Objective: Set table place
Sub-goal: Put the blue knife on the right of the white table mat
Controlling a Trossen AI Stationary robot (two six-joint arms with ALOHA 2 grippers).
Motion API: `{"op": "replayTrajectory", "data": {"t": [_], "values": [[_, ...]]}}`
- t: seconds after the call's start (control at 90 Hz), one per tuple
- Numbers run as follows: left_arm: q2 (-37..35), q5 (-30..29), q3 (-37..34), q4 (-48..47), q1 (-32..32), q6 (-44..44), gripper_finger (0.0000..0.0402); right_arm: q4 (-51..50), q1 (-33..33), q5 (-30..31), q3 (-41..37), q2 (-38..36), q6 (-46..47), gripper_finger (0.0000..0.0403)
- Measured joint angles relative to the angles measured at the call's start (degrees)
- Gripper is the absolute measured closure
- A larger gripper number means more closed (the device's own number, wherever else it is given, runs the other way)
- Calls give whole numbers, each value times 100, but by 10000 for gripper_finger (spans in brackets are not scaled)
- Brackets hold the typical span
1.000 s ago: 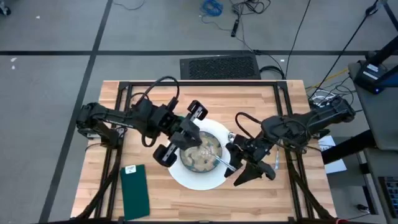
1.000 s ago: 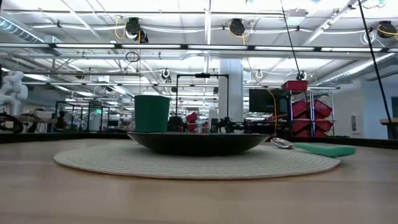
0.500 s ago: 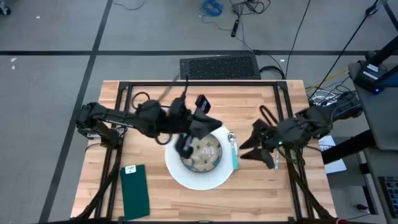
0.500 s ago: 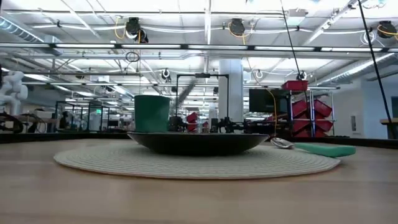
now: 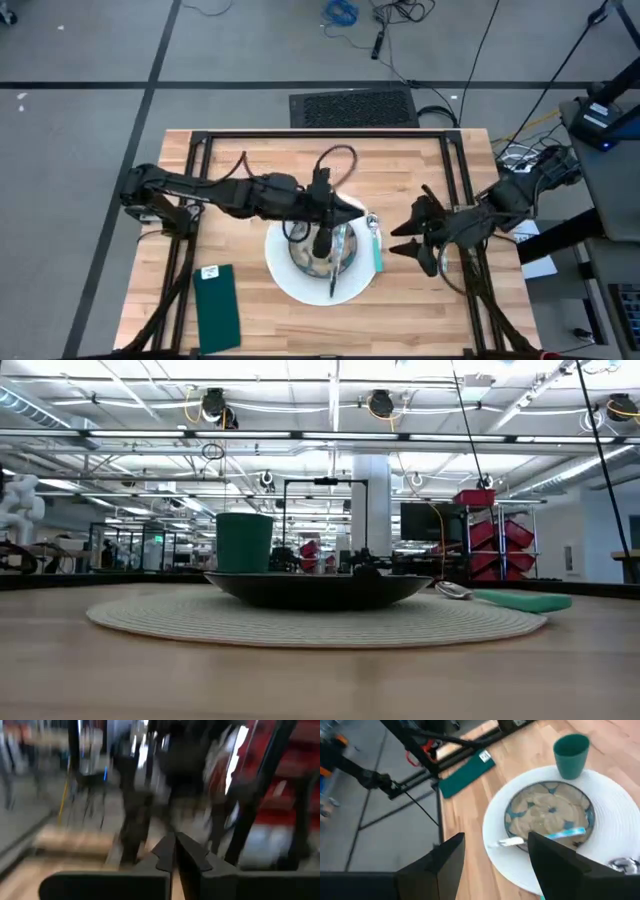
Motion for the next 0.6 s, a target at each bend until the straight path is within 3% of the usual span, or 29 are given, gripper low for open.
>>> {"op": "replayTrajectory", "data": {"t": [0.222,0.333,0.6], "values": [[4,490,0,-2434,-117,-739,401,-1031,-22,-24,2,507,-559,202],[4,460,0,-2980,-323,-1094,401,-1218,-194,-186,2,798,-1366,202],[-53,140,0,-3522,-1106,-2024,402,-809,-1143,-1358,2,1358,-3080,202]]}}
